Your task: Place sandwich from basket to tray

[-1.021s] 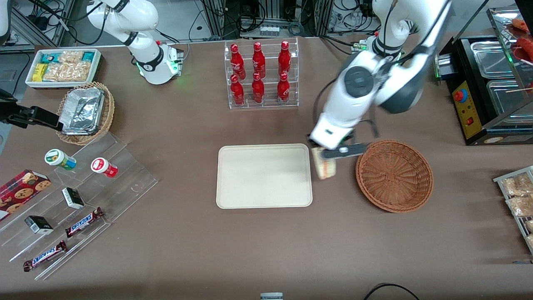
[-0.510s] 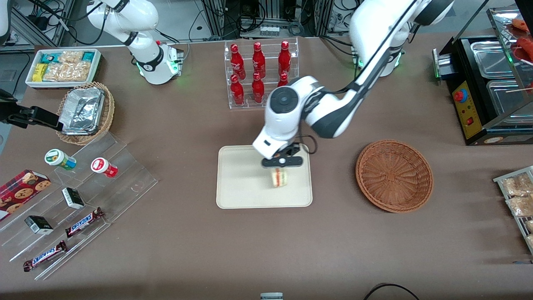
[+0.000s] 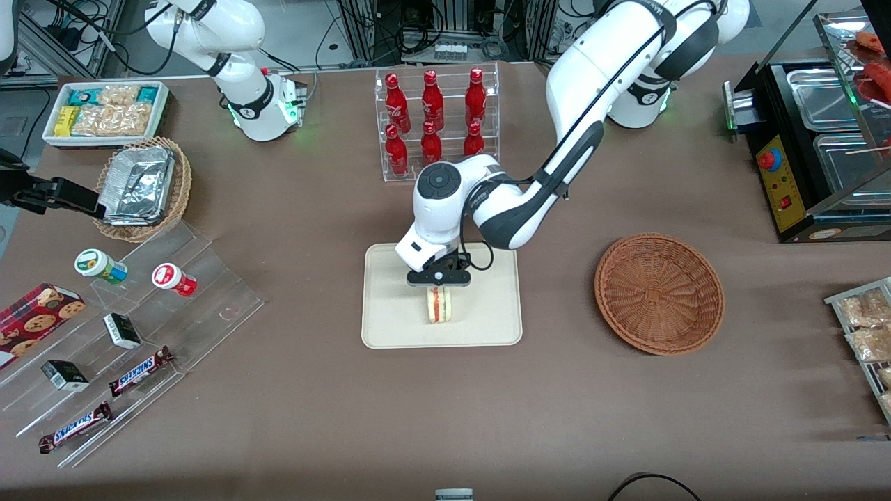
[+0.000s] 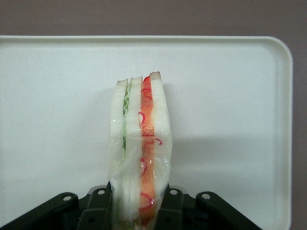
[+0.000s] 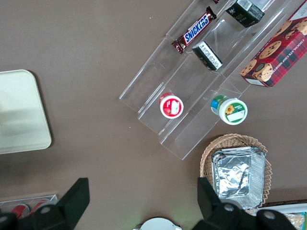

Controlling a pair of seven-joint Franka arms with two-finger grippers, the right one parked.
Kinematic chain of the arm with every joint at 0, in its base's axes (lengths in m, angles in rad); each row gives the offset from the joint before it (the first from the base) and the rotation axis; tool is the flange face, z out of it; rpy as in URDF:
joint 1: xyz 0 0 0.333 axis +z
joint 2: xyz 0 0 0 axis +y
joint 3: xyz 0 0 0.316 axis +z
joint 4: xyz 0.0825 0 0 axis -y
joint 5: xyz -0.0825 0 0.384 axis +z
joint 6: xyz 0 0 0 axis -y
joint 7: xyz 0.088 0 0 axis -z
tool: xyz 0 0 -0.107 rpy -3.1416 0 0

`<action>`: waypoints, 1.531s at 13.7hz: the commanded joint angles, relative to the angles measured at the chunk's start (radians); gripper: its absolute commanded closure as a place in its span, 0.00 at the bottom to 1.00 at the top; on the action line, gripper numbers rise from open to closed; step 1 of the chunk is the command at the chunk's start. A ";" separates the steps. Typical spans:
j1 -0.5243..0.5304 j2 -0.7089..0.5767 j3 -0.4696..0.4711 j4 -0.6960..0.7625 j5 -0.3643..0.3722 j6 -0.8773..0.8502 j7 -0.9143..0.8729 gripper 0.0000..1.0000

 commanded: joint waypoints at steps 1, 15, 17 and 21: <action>-0.020 0.039 0.011 0.040 0.046 -0.005 -0.022 0.66; 0.120 -0.401 0.007 0.021 -0.130 -0.560 0.002 0.01; 0.195 -0.487 0.007 0.007 -0.177 -0.626 0.068 0.01; 0.311 -0.601 0.008 -0.005 -0.259 -0.730 0.269 0.01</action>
